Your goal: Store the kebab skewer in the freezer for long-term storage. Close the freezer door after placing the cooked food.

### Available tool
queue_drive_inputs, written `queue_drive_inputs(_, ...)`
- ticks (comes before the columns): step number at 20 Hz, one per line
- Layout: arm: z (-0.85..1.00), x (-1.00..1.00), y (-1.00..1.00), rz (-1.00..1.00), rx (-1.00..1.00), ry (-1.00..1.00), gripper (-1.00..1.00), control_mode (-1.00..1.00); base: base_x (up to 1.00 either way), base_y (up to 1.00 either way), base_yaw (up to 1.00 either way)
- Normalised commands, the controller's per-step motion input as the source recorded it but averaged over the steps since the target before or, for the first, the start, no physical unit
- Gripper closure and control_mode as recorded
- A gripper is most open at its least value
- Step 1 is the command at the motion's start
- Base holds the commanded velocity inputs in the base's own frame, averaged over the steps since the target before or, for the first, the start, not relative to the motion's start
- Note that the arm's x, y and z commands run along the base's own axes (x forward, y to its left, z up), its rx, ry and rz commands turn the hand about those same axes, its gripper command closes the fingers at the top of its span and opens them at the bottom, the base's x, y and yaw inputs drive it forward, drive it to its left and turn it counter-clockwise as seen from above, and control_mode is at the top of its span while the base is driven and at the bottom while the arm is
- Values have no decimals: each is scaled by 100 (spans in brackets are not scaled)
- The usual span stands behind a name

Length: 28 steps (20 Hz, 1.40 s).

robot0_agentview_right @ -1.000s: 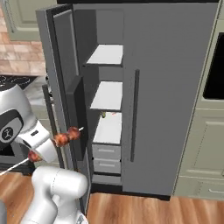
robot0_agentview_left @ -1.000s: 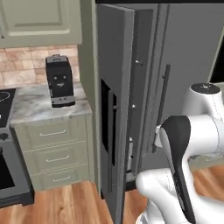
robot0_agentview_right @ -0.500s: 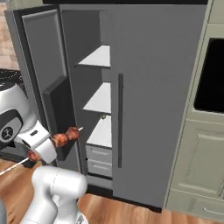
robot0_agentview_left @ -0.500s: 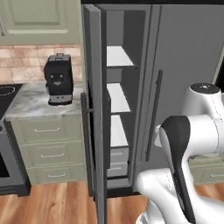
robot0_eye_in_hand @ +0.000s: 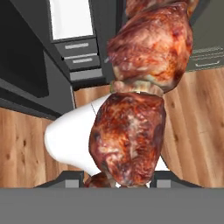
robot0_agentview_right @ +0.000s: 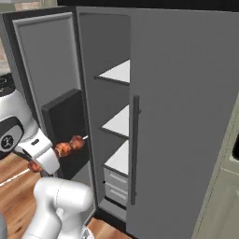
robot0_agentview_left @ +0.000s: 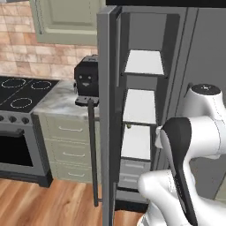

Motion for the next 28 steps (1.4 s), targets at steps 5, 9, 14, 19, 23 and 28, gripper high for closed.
queue_drive_inputs(5, 0, 0, 0, 0, 0, 0, 100, 100, 35, -34, 45)
queue_drive_inputs(9, 0, 0, 0, 0, 0, 0, 100, 100, 22, -38, 42)
queue_drive_inputs(14, 0, 0, 0, 0, 0, 0, 100, 100, 1, -43, 29)
queue_drive_inputs(19, 0, 0, 0, 0, 0, 0, 100, 100, 0, -37, 4)
queue_drive_inputs(23, 0, 0, 0, 0, 0, 0, 100, 100, 0, -38, 0)
queue_drive_inputs(28, 0, 0, 0, 0, 0, 0, 100, 100, 0, -59, 0)
